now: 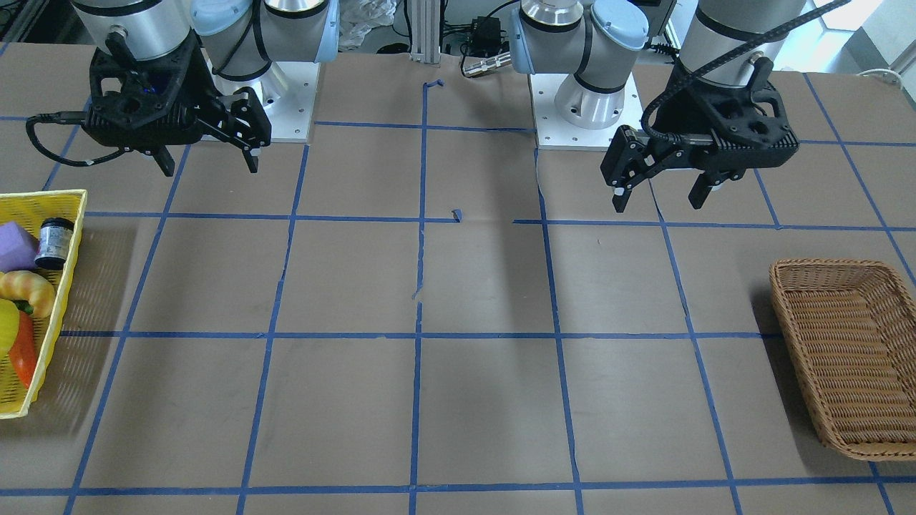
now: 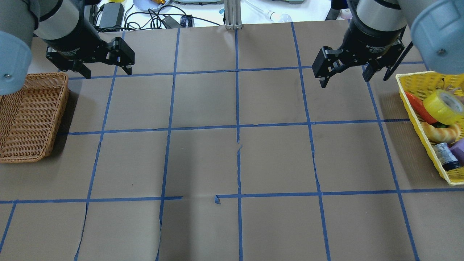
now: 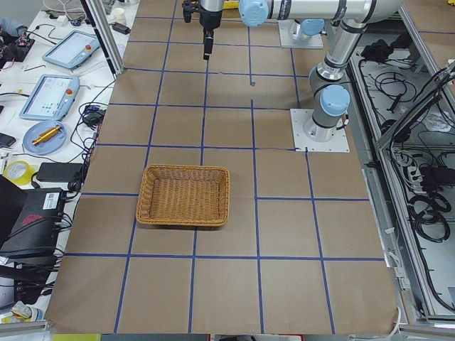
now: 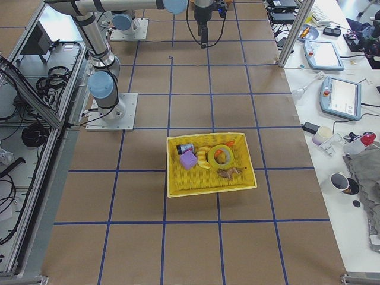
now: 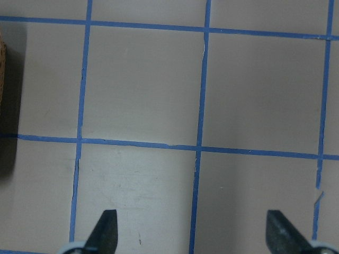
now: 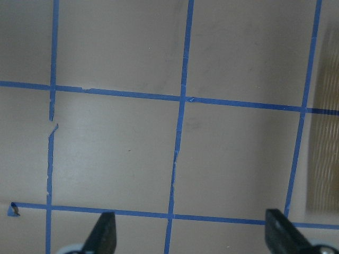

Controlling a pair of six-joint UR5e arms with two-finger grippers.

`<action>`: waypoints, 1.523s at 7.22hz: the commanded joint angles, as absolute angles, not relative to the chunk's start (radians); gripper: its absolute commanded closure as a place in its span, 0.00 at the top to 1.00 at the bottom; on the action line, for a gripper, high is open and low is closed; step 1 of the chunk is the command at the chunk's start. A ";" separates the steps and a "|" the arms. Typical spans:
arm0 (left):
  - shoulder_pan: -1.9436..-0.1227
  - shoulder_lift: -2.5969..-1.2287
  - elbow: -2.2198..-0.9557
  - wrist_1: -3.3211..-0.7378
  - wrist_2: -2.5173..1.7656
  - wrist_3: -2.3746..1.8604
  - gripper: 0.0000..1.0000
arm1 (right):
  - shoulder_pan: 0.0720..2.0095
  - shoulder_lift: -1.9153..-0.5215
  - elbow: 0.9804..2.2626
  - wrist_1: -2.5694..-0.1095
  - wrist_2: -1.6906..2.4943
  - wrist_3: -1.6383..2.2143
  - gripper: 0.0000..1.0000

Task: Transfer tape with both arms

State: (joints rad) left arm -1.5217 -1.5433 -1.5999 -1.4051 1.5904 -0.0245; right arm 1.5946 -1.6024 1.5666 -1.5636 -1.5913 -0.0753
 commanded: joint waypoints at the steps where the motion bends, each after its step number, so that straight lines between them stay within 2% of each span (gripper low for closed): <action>1: -1.520 -1.543 -1.600 -1.405 1.588 -0.025 1.00 | 1.594 -1.603 1.566 -1.563 -1.591 -0.072 1.00; 11: -1.522 -1.543 -1.600 -1.405 1.591 -0.025 1.00 | 1.591 -1.606 1.583 -1.562 -1.594 -0.069 1.00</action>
